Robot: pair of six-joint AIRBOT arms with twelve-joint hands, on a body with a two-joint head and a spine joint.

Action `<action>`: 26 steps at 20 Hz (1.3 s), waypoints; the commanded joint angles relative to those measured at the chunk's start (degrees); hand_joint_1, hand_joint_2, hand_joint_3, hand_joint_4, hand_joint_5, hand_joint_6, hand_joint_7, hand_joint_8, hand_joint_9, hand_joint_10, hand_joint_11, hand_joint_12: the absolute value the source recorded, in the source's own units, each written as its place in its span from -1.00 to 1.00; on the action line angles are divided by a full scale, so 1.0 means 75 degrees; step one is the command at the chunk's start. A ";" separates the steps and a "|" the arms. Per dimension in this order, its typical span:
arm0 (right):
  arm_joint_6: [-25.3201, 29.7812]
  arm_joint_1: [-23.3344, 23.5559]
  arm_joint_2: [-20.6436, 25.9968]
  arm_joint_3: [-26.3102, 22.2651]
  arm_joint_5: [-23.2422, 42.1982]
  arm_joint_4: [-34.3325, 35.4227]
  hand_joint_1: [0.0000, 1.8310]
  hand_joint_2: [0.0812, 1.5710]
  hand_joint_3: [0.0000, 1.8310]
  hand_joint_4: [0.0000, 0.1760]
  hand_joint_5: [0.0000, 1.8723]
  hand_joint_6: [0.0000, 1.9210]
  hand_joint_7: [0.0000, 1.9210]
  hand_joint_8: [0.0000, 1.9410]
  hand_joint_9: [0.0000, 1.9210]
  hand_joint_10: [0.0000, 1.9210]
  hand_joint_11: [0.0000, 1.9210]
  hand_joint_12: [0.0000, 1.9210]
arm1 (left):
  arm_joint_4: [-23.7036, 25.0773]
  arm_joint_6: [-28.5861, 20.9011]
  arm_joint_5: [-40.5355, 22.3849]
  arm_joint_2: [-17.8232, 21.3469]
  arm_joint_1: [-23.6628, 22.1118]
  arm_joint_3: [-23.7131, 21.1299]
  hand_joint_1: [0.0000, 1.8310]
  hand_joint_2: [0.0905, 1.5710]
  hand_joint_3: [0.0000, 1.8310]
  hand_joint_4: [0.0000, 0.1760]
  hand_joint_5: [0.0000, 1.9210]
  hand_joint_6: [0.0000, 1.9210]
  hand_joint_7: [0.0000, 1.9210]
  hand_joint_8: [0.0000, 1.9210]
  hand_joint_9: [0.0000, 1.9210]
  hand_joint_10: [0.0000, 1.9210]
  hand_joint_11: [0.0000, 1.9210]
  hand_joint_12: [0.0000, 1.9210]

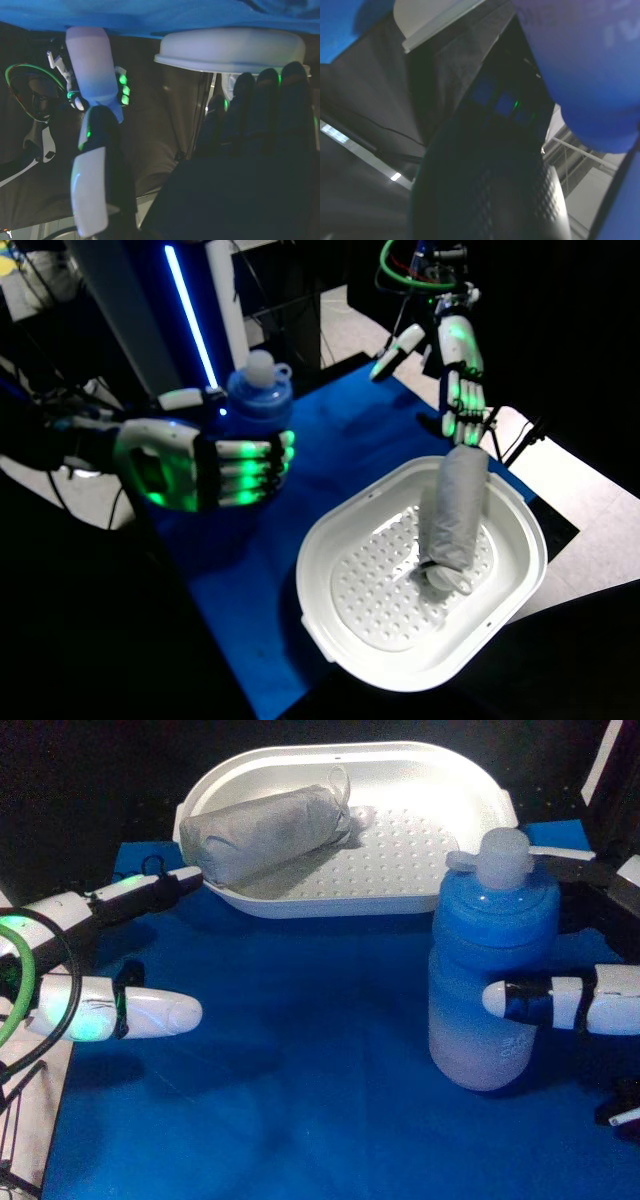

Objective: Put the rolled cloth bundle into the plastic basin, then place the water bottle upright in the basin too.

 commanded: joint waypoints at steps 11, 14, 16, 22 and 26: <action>0.0144 0.1902 0.0812 0.0071 0.0932 -0.1010 0.20 0.57 -1.00 -1.00 -0.23 0.45 -0.05 0.44 0.10 0.68 0.02 0.82 | -0.0191 -0.0173 -0.1033 -0.0062 0.0198 -0.0015 -0.38 0.08 -1.00 0.96 -0.89 -1.00 -0.83 -1.00 -0.86 -1.00 -1.00 -0.63; 0.0128 0.2406 0.0709 0.0401 0.0924 -0.0905 0.21 0.56 -1.00 -1.00 -0.22 0.44 0.04 0.39 0.11 0.60 -0.03 0.73 | -0.0191 -0.0178 -0.1041 -0.0058 0.0198 -0.0015 -0.45 0.07 -1.00 0.97 -0.90 -1.00 -0.82 -1.00 -0.86 -1.00 -1.00 -0.60; -0.0073 0.2659 0.0577 0.0657 0.0905 -0.0531 0.20 0.56 -1.00 -1.00 -0.21 0.42 -0.02 0.38 0.07 0.62 -0.04 0.79 | -0.0187 -0.0182 -0.1045 -0.0044 0.0198 -0.0014 -0.46 0.06 -1.00 1.00 -0.91 -1.00 -0.83 -1.00 -0.88 -1.00 -1.00 -0.72; -0.0465 0.3559 -0.0007 0.1492 -0.0253 0.0039 0.33 0.56 -1.00 -1.00 -0.35 0.39 -0.09 0.46 0.01 0.67 -0.06 0.82 | -0.0025 -0.0201 -0.1708 0.0434 0.0192 -0.0214 -0.58 0.05 -1.00 0.75 -0.90 -1.00 -0.91 -1.00 -0.95 -1.00 -1.00 -0.98; -0.0500 0.3752 -0.0544 0.2141 -0.0756 0.0577 0.25 0.51 -1.00 -1.00 -0.17 0.35 0.02 0.40 0.11 0.69 0.02 0.89 | 0.0159 -0.0200 -0.2186 0.0642 0.0101 -0.0321 -0.42 0.05 -1.00 1.00 -0.89 -1.00 -0.91 -1.00 -0.95 -1.00 -0.97 -0.98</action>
